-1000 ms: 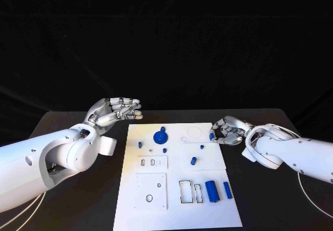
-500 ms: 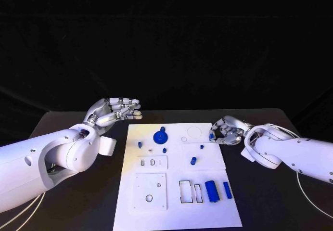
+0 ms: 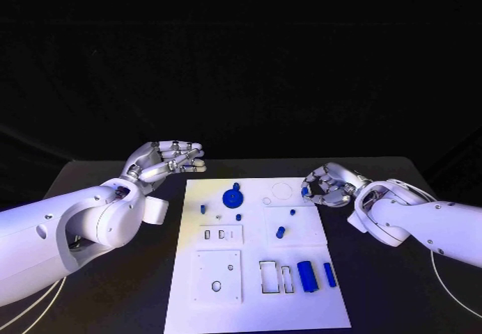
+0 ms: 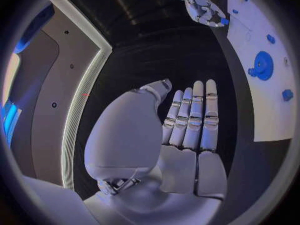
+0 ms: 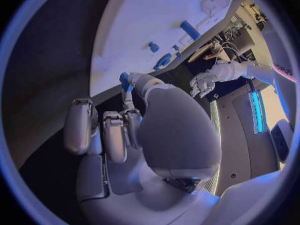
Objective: Assemble the parts on the task board
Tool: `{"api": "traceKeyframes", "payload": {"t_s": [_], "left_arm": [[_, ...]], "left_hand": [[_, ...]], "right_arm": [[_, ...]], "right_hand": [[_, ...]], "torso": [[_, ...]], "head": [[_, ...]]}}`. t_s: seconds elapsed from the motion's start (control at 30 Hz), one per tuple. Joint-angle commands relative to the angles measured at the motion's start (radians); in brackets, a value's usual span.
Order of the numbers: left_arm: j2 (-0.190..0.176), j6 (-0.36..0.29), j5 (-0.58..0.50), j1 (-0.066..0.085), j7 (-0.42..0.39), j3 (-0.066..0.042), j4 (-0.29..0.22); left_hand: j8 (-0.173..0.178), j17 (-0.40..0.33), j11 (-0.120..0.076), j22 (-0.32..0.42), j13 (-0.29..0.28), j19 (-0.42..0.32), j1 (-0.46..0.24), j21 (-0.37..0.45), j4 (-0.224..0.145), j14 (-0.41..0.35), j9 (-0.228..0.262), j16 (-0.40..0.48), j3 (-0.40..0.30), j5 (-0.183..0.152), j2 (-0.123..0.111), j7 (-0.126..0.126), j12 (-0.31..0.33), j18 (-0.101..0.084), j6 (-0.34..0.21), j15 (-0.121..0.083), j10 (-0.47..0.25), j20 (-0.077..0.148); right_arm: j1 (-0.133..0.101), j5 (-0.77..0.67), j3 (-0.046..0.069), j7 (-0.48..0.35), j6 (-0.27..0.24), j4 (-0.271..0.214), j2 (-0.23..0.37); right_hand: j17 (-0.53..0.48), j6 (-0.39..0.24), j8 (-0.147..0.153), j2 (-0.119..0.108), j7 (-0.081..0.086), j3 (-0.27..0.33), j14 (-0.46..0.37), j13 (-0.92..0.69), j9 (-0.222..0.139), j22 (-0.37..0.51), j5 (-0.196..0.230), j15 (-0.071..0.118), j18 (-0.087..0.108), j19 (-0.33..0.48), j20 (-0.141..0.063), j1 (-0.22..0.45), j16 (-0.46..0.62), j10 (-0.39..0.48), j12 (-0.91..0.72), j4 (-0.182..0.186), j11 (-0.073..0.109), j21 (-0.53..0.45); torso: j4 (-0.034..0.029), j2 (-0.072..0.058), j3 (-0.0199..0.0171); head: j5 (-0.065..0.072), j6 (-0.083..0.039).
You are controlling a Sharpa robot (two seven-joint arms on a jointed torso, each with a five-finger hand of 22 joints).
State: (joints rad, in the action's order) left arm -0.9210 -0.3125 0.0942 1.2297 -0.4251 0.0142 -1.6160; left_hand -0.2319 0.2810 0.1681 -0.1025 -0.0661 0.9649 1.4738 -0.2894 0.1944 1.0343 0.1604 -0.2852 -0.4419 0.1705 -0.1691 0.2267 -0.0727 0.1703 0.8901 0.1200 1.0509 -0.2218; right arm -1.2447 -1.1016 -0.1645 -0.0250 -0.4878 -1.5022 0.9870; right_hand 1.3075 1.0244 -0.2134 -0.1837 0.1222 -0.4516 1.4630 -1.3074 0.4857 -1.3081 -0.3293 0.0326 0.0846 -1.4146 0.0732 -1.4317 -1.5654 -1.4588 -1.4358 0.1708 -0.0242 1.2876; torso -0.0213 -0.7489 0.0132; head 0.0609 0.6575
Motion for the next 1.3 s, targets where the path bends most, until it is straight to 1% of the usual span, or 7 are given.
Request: {"api": "traceKeyframes", "payload": {"t_s": [0.03, 0.3, 0.57, 0.77, 0.87, 1.1, 1.3], "left_arm": [[0.002, 0.016, 0.001, 0.000, -0.005, -0.001, 0.000], [0.007, 0.018, 0.001, 0.000, -0.004, 0.001, 0.009], [0.021, 0.020, 0.001, 0.000, -0.003, 0.004, 0.034], [0.030, 0.023, 0.001, 0.000, -0.002, 0.008, 0.043], [0.034, 0.023, 0.001, 0.000, -0.002, 0.009, 0.047], [0.040, 0.025, 0.001, -0.001, -0.001, 0.011, 0.050], [0.041, 0.023, 0.002, -0.001, 0.000, 0.011, 0.050]], "left_hand": [[0.007, 0.001, 0.008, 0.001, 0.000, -0.004, 0.001, 0.004, -0.002, -0.007, 0.000, 0.004, -0.003, -0.003, -0.003, 0.009, 0.005, 0.012, -0.007, 0.003, 0.001, -0.002], [0.007, 0.002, 0.008, 0.001, 0.000, -0.004, 0.001, 0.004, -0.003, -0.007, 0.000, 0.005, -0.004, -0.003, -0.003, 0.009, 0.005, 0.012, -0.007, 0.003, 0.001, -0.002], [0.007, 0.002, 0.008, 0.001, -0.001, -0.004, 0.001, 0.004, -0.004, -0.007, 0.000, 0.005, -0.005, -0.003, -0.003, 0.009, 0.005, 0.012, -0.007, 0.003, 0.002, -0.002], [0.007, 0.002, 0.008, 0.001, -0.001, -0.004, 0.001, 0.004, -0.004, -0.007, 0.000, 0.005, -0.005, -0.003, -0.003, 0.009, 0.005, 0.012, -0.007, 0.003, 0.002, -0.002], [0.007, 0.002, 0.008, 0.001, -0.001, -0.004, 0.001, 0.004, -0.004, -0.007, 0.000, 0.005, -0.005, -0.003, -0.003, 0.009, 0.005, 0.012, -0.007, 0.003, 0.002, -0.002], [0.007, 0.003, 0.008, 0.002, -0.001, -0.004, 0.001, 0.004, -0.005, -0.007, 0.000, 0.006, -0.006, -0.003, -0.003, 0.009, 0.005, 0.012, -0.007, 0.003, 0.002, -0.002], [0.007, 0.003, 0.008, 0.002, -0.001, -0.004, 0.001, 0.004, -0.005, -0.007, 0.000, 0.006, -0.006, -0.003, -0.003, 0.009, 0.005, 0.012, -0.007, 0.003, 0.002, -0.002]], "right_arm": [[-0.010, -0.027, 0.002, 0.035, -0.054, -0.044, 0.004], [-0.024, -0.082, 0.003, 0.120, -0.075, -0.156, -0.017], [-0.016, -0.143, 0.003, 0.220, -0.074, -0.215, -0.134], [-0.001, -0.217, 0.003, 0.276, -0.043, -0.221, -0.206], [0.012, -0.261, 0.002, 0.307, -0.020, -0.217, -0.240], [0.043, -0.316, 0.002, 0.365, 0.008, -0.197, -0.296], [0.066, -0.356, 0.002, 0.396, 0.018, -0.184, -0.329]], "right_hand": [[0.263, 0.017, -0.032, 0.008, -0.017, -0.007, 0.108, -0.117, 0.027, -0.009, -0.002, 0.007, -0.011, -0.003, -0.005, 0.002, -0.005, -0.004, -0.003, -0.001, -0.001, 0.002], [0.263, 0.005, -0.036, 0.000, -0.017, -0.007, 0.108, -0.116, 0.031, -0.013, -0.001, 0.007, -0.012, -0.005, -0.006, 0.035, -0.005, -0.004, -0.001, 0.011, -0.002, 0.004], [0.263, -0.007, -0.036, 0.006, -0.016, -0.015, 0.108, -0.100, 0.032, -0.009, -0.002, 0.007, -0.011, -0.002, -0.007, 0.049, -0.005, 0.008, 0.015, 0.018, -0.002, -0.002], [0.263, -0.008, -0.037, 0.008, -0.016, -0.017, 0.108, -0.104, 0.033, -0.010, -0.002, 0.007, -0.011, -0.002, -0.007, 0.050, -0.005, 0.005, 0.012, 0.018, -0.002, -0.002], [0.263, -0.013, -0.036, 0.002, -0.014, -0.015, 0.108, -0.106, 0.033, -0.011, -0.001, 0.007, -0.011, -0.003, -0.006, 0.056, -0.005, 0.004, 0.010, 0.019, -0.003, -0.002], [0.263, -0.014, -0.036, -0.002, -0.014, -0.015, 0.108, -0.107, 0.033, -0.010, -0.001, 0.006, -0.011, -0.002, -0.006, 0.059, -0.005, 0.003, 0.010, 0.019, -0.004, -0.003], [0.263, -0.013, -0.038, -0.004, -0.015, -0.014, 0.108, -0.110, 0.034, -0.005, 0.000, 0.006, -0.010, 0.000, -0.006, 0.062, -0.005, 0.000, 0.007, 0.020, -0.004, -0.009]], "torso": [[0.0008, 0.002, -0.0004], [0.0025, 0.002, -0.0008], [0.0020, 0.005, -0.0007], [-0.0006, 0.009, 0.0008], [0.0015, 0.008, 0.0008], [-0.0001, 0.006, 0.0005], [-0.0015, 0.006, -0.0008]], "head": [[-0.006, 0.000], [-0.018, 0.001], [-0.028, 0.003], [-0.035, 0.014], [-0.046, 0.020], [-0.041, 0.025], [-0.046, 0.031]]}}
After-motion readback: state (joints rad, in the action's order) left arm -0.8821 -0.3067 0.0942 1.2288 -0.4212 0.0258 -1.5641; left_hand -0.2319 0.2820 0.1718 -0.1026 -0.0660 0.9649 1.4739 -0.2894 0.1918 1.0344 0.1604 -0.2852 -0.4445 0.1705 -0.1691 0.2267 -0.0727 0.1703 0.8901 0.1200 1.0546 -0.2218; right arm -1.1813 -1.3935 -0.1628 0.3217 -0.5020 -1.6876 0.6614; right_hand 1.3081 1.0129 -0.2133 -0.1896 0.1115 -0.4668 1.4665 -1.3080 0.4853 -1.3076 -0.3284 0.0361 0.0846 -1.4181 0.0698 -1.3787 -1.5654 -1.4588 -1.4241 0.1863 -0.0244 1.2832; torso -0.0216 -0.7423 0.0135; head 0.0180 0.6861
